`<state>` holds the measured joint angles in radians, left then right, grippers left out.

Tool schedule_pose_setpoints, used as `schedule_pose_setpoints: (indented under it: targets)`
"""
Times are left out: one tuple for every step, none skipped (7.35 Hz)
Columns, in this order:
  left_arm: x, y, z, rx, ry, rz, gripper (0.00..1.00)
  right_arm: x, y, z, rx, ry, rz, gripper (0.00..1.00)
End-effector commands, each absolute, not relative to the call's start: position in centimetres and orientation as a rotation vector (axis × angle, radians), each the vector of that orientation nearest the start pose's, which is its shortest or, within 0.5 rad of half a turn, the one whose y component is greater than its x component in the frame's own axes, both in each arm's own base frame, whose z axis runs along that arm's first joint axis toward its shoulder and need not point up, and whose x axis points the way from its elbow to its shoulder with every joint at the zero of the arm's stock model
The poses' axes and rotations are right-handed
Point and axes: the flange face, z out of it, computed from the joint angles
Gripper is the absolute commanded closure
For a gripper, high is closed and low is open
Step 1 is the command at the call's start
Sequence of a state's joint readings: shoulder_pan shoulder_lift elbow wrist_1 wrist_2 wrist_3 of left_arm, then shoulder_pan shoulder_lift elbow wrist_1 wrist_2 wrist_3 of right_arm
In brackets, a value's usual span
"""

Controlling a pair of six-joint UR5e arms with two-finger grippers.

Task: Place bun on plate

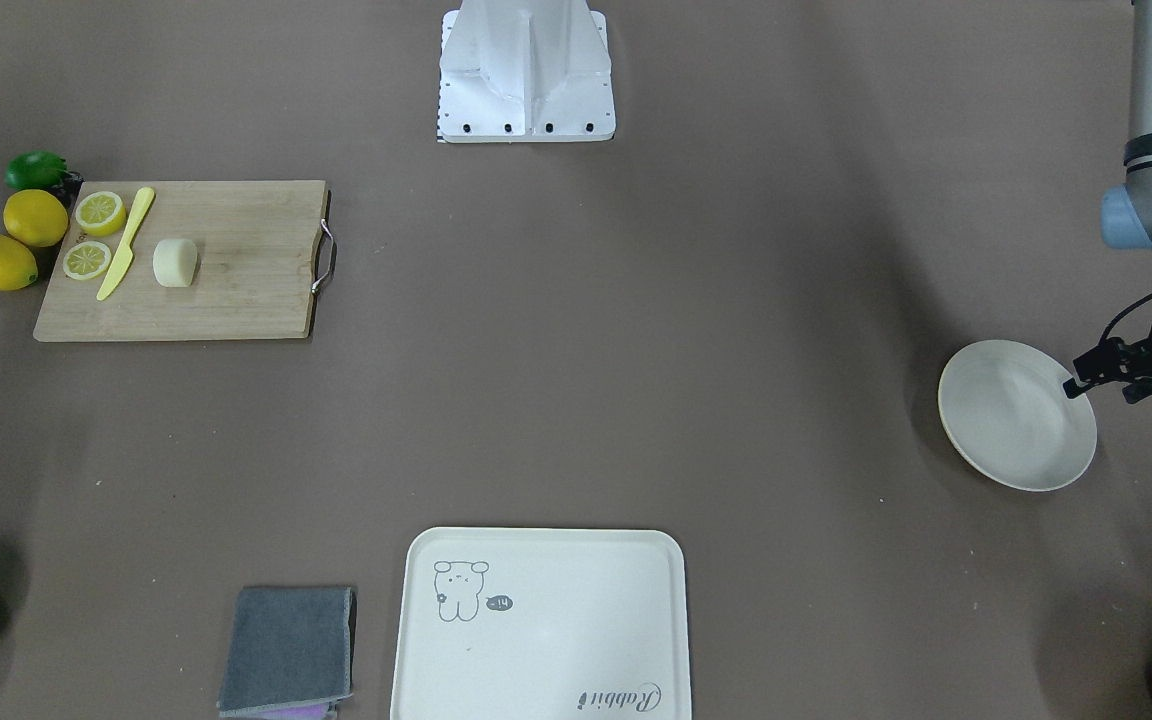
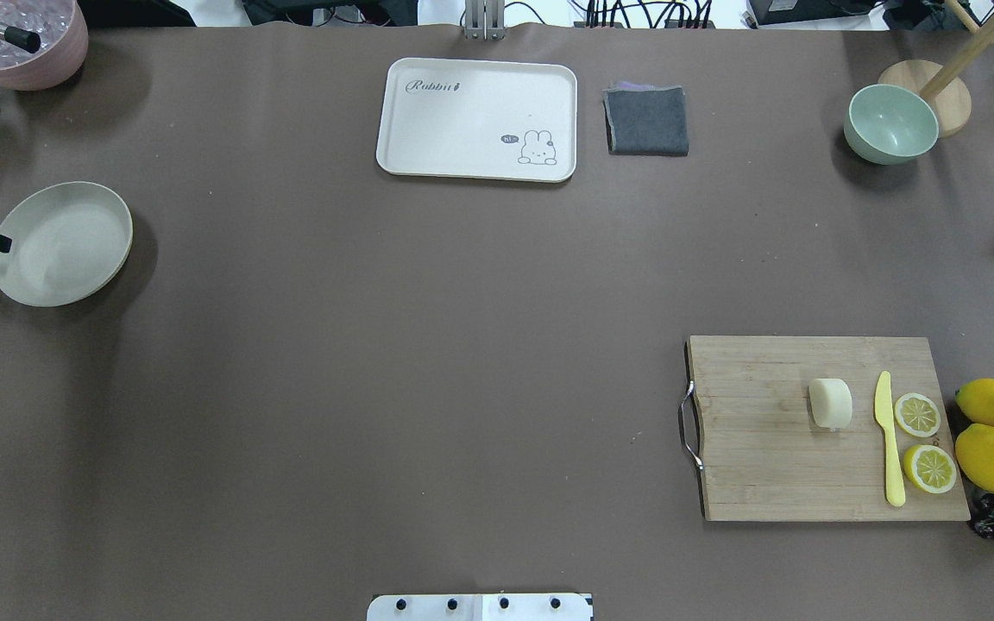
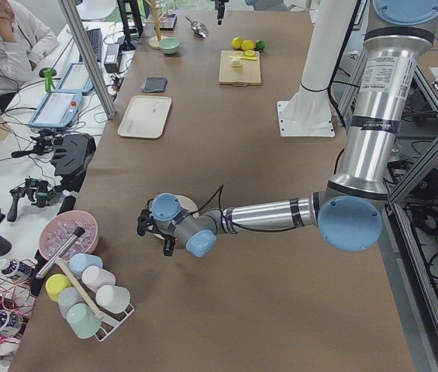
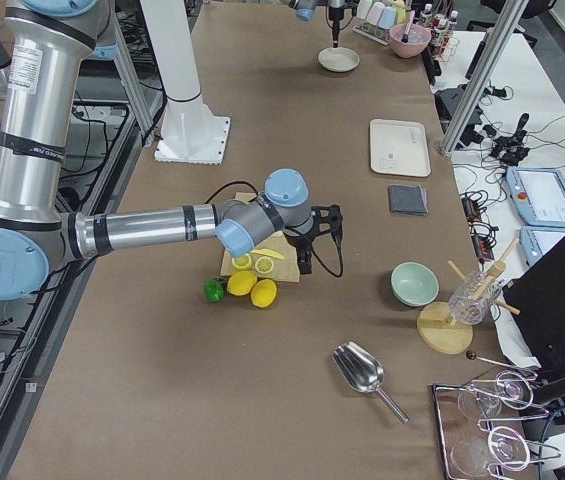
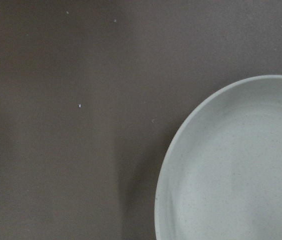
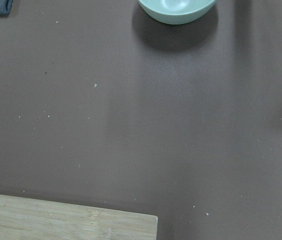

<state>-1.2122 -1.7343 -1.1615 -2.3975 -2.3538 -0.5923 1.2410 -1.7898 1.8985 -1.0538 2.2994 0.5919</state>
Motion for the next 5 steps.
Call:
schedule_pose_setpoints:
  targets:
    - [14.59, -55.9, 67.95, 0.147, 0.927, 0.017, 0.27, -7.33, -42.08, 53.81, 0.219, -0.893, 0.015, 0.0]
    - [14.68, -55.87, 67.92, 0.144, 0.929, 0.014, 0.45, -7.34, -42.13, 53.74, 0.221, -0.894, 0.015, 0.0]
    - [14.74, -56.01, 67.75, 0.146, 0.931, 0.014, 0.59, -7.34, -42.14, 53.74, 0.221, -0.894, 0.015, 0.0]
    - [14.82, -55.98, 67.82, 0.144, 0.93, 0.015, 0.59, -7.34, -42.14, 53.74, 0.221, -0.894, 0.015, 0.0]
    - [15.04, -55.82, 67.99, 0.139, 0.929, 0.018, 0.59, -7.34, -42.14, 53.74, 0.221, -0.894, 0.015, 0.0]
